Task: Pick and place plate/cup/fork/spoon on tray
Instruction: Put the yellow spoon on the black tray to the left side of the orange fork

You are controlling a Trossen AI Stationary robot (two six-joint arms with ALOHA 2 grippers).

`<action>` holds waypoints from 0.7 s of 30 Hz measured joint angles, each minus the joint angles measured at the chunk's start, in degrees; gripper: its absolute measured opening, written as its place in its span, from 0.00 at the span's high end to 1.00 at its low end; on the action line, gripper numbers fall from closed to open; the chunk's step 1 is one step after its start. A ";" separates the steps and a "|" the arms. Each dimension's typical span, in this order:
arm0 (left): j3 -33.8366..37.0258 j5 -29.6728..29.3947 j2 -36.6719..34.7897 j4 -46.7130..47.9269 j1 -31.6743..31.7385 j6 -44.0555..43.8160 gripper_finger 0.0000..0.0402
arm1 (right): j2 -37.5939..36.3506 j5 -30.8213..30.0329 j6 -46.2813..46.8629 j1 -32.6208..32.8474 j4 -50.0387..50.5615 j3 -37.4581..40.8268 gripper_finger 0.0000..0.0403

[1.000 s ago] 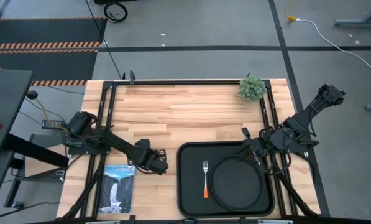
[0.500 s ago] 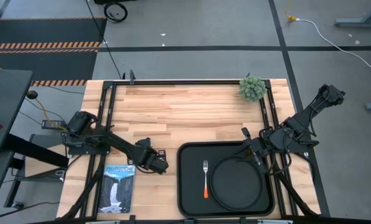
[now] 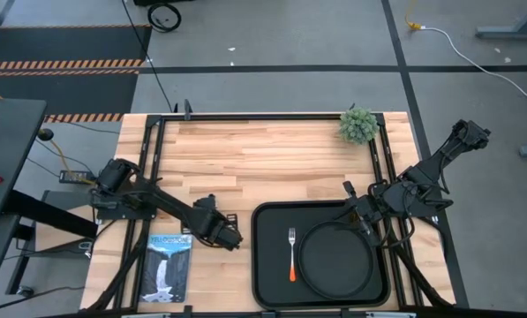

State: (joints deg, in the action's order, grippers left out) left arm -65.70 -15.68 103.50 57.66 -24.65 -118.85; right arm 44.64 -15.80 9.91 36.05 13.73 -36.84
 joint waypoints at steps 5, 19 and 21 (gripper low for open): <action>-3.65 -4.11 -0.06 -0.93 -0.47 0.33 0.86 | 0.00 0.04 0.00 0.00 0.03 0.00 0.68; -4.78 -13.49 3.73 -37.62 -1.94 8.51 0.86 | 0.02 0.32 0.39 0.00 0.16 0.00 0.68; -4.80 -14.16 4.76 -41.54 -2.14 8.94 0.86 | 0.02 0.45 0.39 0.00 0.35 0.00 0.68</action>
State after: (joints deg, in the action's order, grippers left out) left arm -70.50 -29.84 108.26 16.12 -26.79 -109.91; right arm 44.66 -15.35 10.31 36.05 14.08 -36.84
